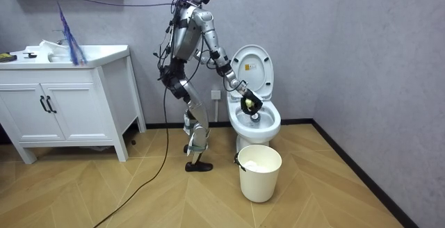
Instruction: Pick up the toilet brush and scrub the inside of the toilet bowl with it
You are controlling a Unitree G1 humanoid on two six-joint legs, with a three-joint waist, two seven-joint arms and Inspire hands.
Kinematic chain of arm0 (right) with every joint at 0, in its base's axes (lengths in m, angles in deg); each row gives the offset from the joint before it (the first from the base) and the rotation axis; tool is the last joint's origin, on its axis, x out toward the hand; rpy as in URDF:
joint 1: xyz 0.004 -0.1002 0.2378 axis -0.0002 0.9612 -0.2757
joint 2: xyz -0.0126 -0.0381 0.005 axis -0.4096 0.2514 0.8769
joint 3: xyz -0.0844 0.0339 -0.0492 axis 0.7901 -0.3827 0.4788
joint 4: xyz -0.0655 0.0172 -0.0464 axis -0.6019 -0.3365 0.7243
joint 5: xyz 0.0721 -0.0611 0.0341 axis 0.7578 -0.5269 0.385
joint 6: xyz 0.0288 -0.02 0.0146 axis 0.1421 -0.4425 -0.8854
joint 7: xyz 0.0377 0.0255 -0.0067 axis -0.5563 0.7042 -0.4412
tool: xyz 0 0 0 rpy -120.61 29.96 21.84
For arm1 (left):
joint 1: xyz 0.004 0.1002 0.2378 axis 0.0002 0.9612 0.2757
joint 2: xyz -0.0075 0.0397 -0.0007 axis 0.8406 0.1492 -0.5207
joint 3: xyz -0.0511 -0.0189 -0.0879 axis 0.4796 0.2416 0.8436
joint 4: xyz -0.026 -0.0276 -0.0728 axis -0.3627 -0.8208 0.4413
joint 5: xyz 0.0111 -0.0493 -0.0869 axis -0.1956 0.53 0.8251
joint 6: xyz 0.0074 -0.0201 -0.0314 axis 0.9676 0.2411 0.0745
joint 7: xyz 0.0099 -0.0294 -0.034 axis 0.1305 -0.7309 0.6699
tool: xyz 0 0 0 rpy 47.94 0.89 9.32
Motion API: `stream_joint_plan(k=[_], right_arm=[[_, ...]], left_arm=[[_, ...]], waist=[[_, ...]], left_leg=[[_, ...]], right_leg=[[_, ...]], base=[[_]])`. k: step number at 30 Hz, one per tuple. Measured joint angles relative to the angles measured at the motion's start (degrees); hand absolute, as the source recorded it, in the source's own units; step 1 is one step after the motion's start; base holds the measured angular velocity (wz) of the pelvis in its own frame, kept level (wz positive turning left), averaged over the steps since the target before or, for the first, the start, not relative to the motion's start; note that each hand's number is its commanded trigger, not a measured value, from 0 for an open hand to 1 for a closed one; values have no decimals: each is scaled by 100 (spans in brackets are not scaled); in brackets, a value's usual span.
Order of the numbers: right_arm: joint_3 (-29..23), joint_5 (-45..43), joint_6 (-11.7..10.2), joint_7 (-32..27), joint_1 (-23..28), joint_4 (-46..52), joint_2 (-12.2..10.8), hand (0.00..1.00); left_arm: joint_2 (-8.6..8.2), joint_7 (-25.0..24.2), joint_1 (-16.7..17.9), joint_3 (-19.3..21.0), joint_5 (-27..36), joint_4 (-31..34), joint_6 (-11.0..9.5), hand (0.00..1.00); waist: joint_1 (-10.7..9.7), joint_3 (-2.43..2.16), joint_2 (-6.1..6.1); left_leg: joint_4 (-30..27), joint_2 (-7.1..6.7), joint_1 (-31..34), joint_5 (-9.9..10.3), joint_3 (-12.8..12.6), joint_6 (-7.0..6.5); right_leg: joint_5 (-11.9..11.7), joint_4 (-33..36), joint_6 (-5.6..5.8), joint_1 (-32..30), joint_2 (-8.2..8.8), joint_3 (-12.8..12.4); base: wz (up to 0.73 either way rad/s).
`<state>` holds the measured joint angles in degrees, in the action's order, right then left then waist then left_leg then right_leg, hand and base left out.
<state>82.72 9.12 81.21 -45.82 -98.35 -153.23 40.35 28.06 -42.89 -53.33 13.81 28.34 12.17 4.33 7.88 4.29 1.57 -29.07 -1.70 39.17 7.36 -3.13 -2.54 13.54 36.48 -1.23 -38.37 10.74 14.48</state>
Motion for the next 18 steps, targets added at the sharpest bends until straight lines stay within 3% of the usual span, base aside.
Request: stream_joint_plan(k=[5, 8, 11, 16, 18], right_arm=[[150, -666, 477, 3, 176, 51, -401, 100], [151, -671, 662, 9, 356, 80, -484, 100], [133, -656, 777, 18, 663, 226, -583, 100], [-1, -618, 818, 49, 1071, 448, -701, 100], [-2, -545, 818, 46, 1124, 489, -722, 100]], left_arm=[[-111, -20, 80, -1, -43, -7, 42, 0], [-244, -18, 172, -33, -47, -5, 90, 0], [-383, 34, 399, 89, -154, -29, 91, 0], [-397, 136, 782, 188, -86, 79, 99, 0], [-389, 167, 846, 217, -12, 106, 107, 0]], waist=[[77, -28, 148], [88, -46, 287], [31, -88, 395], [-149, -163, 505], [-176, -170, 510]], left_leg=[[165, 25, -109, 0, 29, 13], [247, 40, -240, -2, 54, 13], [386, 80, -401, -1, 42, 14], [573, 84, -590, 2, 9, 25], [599, 96, -640, 14, -14, 44]], right_leg=[[-94, -313, 20, 196, -122, 52], [-139, -520, 56, 372, -183, 93], [-166, -686, 62, 572, -215, 143], [-168, -879, 67, 743, -277, 135], [-162, -886, 62, 771, -285, 122]], base=[[-2], [0], [-2], [-2], [-6]])
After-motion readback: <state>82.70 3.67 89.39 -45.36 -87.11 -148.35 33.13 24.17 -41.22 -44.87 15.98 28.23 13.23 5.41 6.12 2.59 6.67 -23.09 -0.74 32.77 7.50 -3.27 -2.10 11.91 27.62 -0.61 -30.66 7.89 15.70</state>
